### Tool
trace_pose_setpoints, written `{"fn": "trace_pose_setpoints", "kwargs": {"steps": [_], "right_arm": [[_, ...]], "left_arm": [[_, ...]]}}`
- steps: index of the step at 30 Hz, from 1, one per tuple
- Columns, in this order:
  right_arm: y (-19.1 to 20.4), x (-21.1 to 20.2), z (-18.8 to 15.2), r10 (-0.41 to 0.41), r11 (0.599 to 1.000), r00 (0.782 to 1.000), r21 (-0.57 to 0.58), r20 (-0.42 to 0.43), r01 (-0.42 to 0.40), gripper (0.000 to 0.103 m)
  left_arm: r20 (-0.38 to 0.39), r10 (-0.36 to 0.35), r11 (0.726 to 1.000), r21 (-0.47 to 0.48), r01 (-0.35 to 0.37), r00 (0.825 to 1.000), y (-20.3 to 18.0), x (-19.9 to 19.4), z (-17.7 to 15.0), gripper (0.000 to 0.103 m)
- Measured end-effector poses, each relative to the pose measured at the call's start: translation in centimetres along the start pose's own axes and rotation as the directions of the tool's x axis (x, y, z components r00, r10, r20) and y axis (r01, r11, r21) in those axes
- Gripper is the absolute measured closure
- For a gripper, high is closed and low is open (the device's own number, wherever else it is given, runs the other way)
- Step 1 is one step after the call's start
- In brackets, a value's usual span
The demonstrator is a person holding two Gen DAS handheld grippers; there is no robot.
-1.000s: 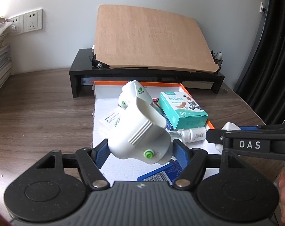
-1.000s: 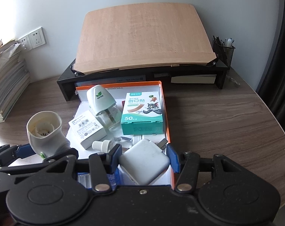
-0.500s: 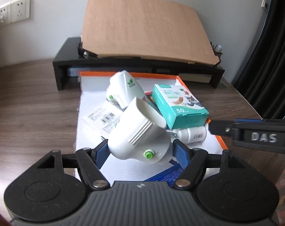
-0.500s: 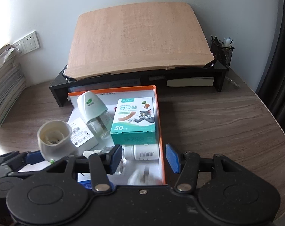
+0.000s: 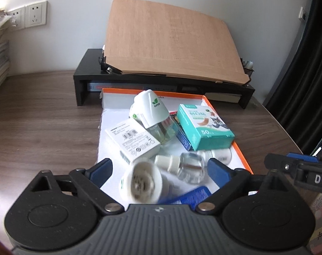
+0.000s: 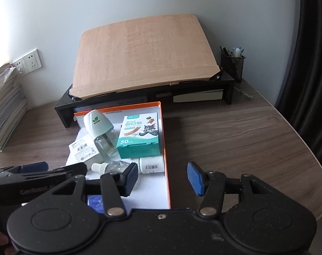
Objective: Organize rigid objects
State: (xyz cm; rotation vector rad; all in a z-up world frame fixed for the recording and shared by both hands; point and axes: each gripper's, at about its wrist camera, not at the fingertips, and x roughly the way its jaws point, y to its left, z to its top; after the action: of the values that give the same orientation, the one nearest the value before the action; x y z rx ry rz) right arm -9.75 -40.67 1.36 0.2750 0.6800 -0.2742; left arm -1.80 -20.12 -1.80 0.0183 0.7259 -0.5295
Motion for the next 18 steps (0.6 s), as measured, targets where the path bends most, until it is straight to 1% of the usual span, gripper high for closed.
{"fn": "trace_pose_setpoints", "kwargs": {"steps": [3,6,10,15,18], "right_arm": [[0.3,-1.2,-0.8,-0.005,1.000,1.000,-0.004,0.004,0.005,0.037],[0.5,-2.8,-2.0,-0.005,1.000,1.000,-0.009,0.004,0.006,0.035],[0.3,-4.9,-3.7,-0.010,1.000,1.000,-0.011,-0.011,0.010,0.035],[-0.1,-7.1,-5.9,-0.017,1.000,0.999,-0.006,-0.037,0.017,0.032],[0.0,-8.1,-6.8,-0.031,0.999,0.998,-0.024,-0.049,0.030,0.032]], "left_arm": [[-0.001,0.010,1.000,-0.007,-0.010,1.000,0.0,-1.9,-0.7,0.004],[-0.019,0.017,0.999,-0.028,-0.018,1.000,-0.1,-3.9,-1.5,0.000],[-0.039,0.058,0.997,-0.039,-0.059,0.998,-0.6,-6.5,-2.8,0.000],[-0.086,0.106,0.993,-0.043,-0.110,0.991,-1.5,-8.2,-4.8,0.000],[-0.104,0.117,0.992,-0.041,-0.122,0.988,-2.0,-9.0,-6.0,0.000]]}}
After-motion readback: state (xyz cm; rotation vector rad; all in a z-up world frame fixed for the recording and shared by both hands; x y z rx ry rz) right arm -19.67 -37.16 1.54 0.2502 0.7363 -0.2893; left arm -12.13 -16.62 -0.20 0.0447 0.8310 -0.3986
